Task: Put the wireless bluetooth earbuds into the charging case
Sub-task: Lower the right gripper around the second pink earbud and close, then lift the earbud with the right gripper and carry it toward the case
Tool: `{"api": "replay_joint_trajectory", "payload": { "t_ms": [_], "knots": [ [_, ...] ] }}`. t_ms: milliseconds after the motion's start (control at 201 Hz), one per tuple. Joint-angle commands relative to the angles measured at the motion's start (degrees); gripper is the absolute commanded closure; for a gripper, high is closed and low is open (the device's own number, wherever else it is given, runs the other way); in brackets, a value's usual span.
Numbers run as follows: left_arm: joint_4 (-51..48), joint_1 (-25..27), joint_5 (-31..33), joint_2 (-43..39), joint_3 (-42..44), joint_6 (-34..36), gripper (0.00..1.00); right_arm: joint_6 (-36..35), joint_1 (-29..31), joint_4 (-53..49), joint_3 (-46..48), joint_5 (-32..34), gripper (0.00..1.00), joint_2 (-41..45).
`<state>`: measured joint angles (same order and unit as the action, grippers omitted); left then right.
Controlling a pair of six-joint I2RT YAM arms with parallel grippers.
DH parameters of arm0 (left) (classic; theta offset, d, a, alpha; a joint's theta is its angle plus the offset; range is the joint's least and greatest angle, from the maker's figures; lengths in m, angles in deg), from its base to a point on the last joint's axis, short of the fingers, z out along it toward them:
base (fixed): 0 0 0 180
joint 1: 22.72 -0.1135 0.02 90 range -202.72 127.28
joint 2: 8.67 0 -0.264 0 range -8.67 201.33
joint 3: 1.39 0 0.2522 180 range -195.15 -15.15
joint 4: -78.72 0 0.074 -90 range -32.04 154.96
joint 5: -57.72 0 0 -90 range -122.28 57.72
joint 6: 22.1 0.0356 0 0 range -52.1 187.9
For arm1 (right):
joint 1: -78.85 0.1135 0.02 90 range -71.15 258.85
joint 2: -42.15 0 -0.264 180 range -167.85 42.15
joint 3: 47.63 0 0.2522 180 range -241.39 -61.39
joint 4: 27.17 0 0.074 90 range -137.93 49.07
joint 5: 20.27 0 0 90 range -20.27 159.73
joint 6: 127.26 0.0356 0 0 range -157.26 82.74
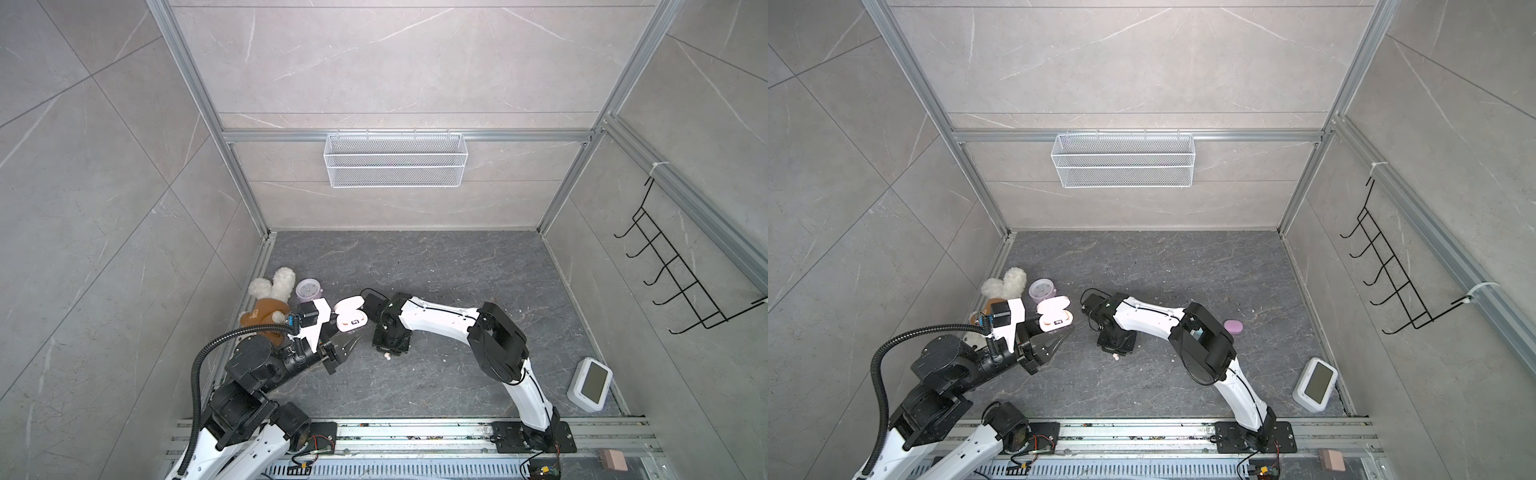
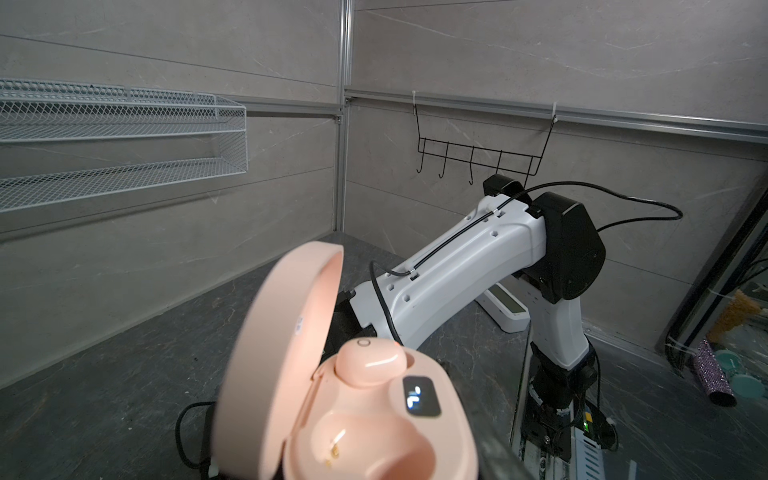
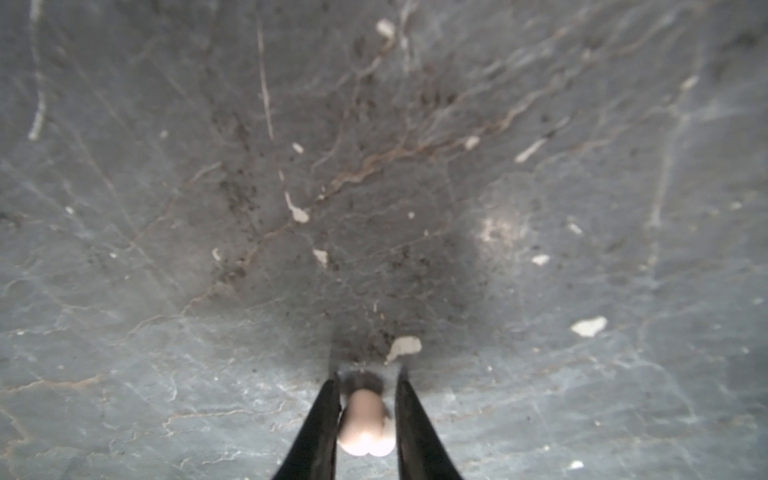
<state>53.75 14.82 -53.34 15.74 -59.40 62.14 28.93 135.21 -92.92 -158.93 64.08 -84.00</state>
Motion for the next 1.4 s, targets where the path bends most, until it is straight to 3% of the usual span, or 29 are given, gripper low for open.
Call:
{"api": "replay_joint_trajectory", "payload": {
  "t_ms": [0, 453, 692, 1075, 1399],
  "knots": [
    [2.1, -0.3, 0.5, -0.4, -1.0, -0.8, 0.80, -0.8, 0.5, -2.0, -1.2, -0.1, 0.75, -1.9],
    [2.3, -0.2, 0.3, -0.3, -0.8, -1.2, 0.80, -0.8, 0.5, -1.9, -0.8, -0.1, 0.87, -1.5],
    [2.9, -0.2, 0.1, -0.1, -0.4, -1.6, 0.80, -0.4, 0.2, -0.3, 1.3, 0.3, 0.88, 1.3],
    [7.0, -0.2, -1.6, 2.5, 1.0, -3.2, 0.80, 0.6, -3.7, 4.6, 11.6, 1.6, 0.87, 15.0],
    [14.8, -0.3, -3.5, 9.3, 2.3, -3.8, 0.80, 0.8, -7.6, 4.6, 18.3, 2.7, 0.87, 30.1]
  ]
}}
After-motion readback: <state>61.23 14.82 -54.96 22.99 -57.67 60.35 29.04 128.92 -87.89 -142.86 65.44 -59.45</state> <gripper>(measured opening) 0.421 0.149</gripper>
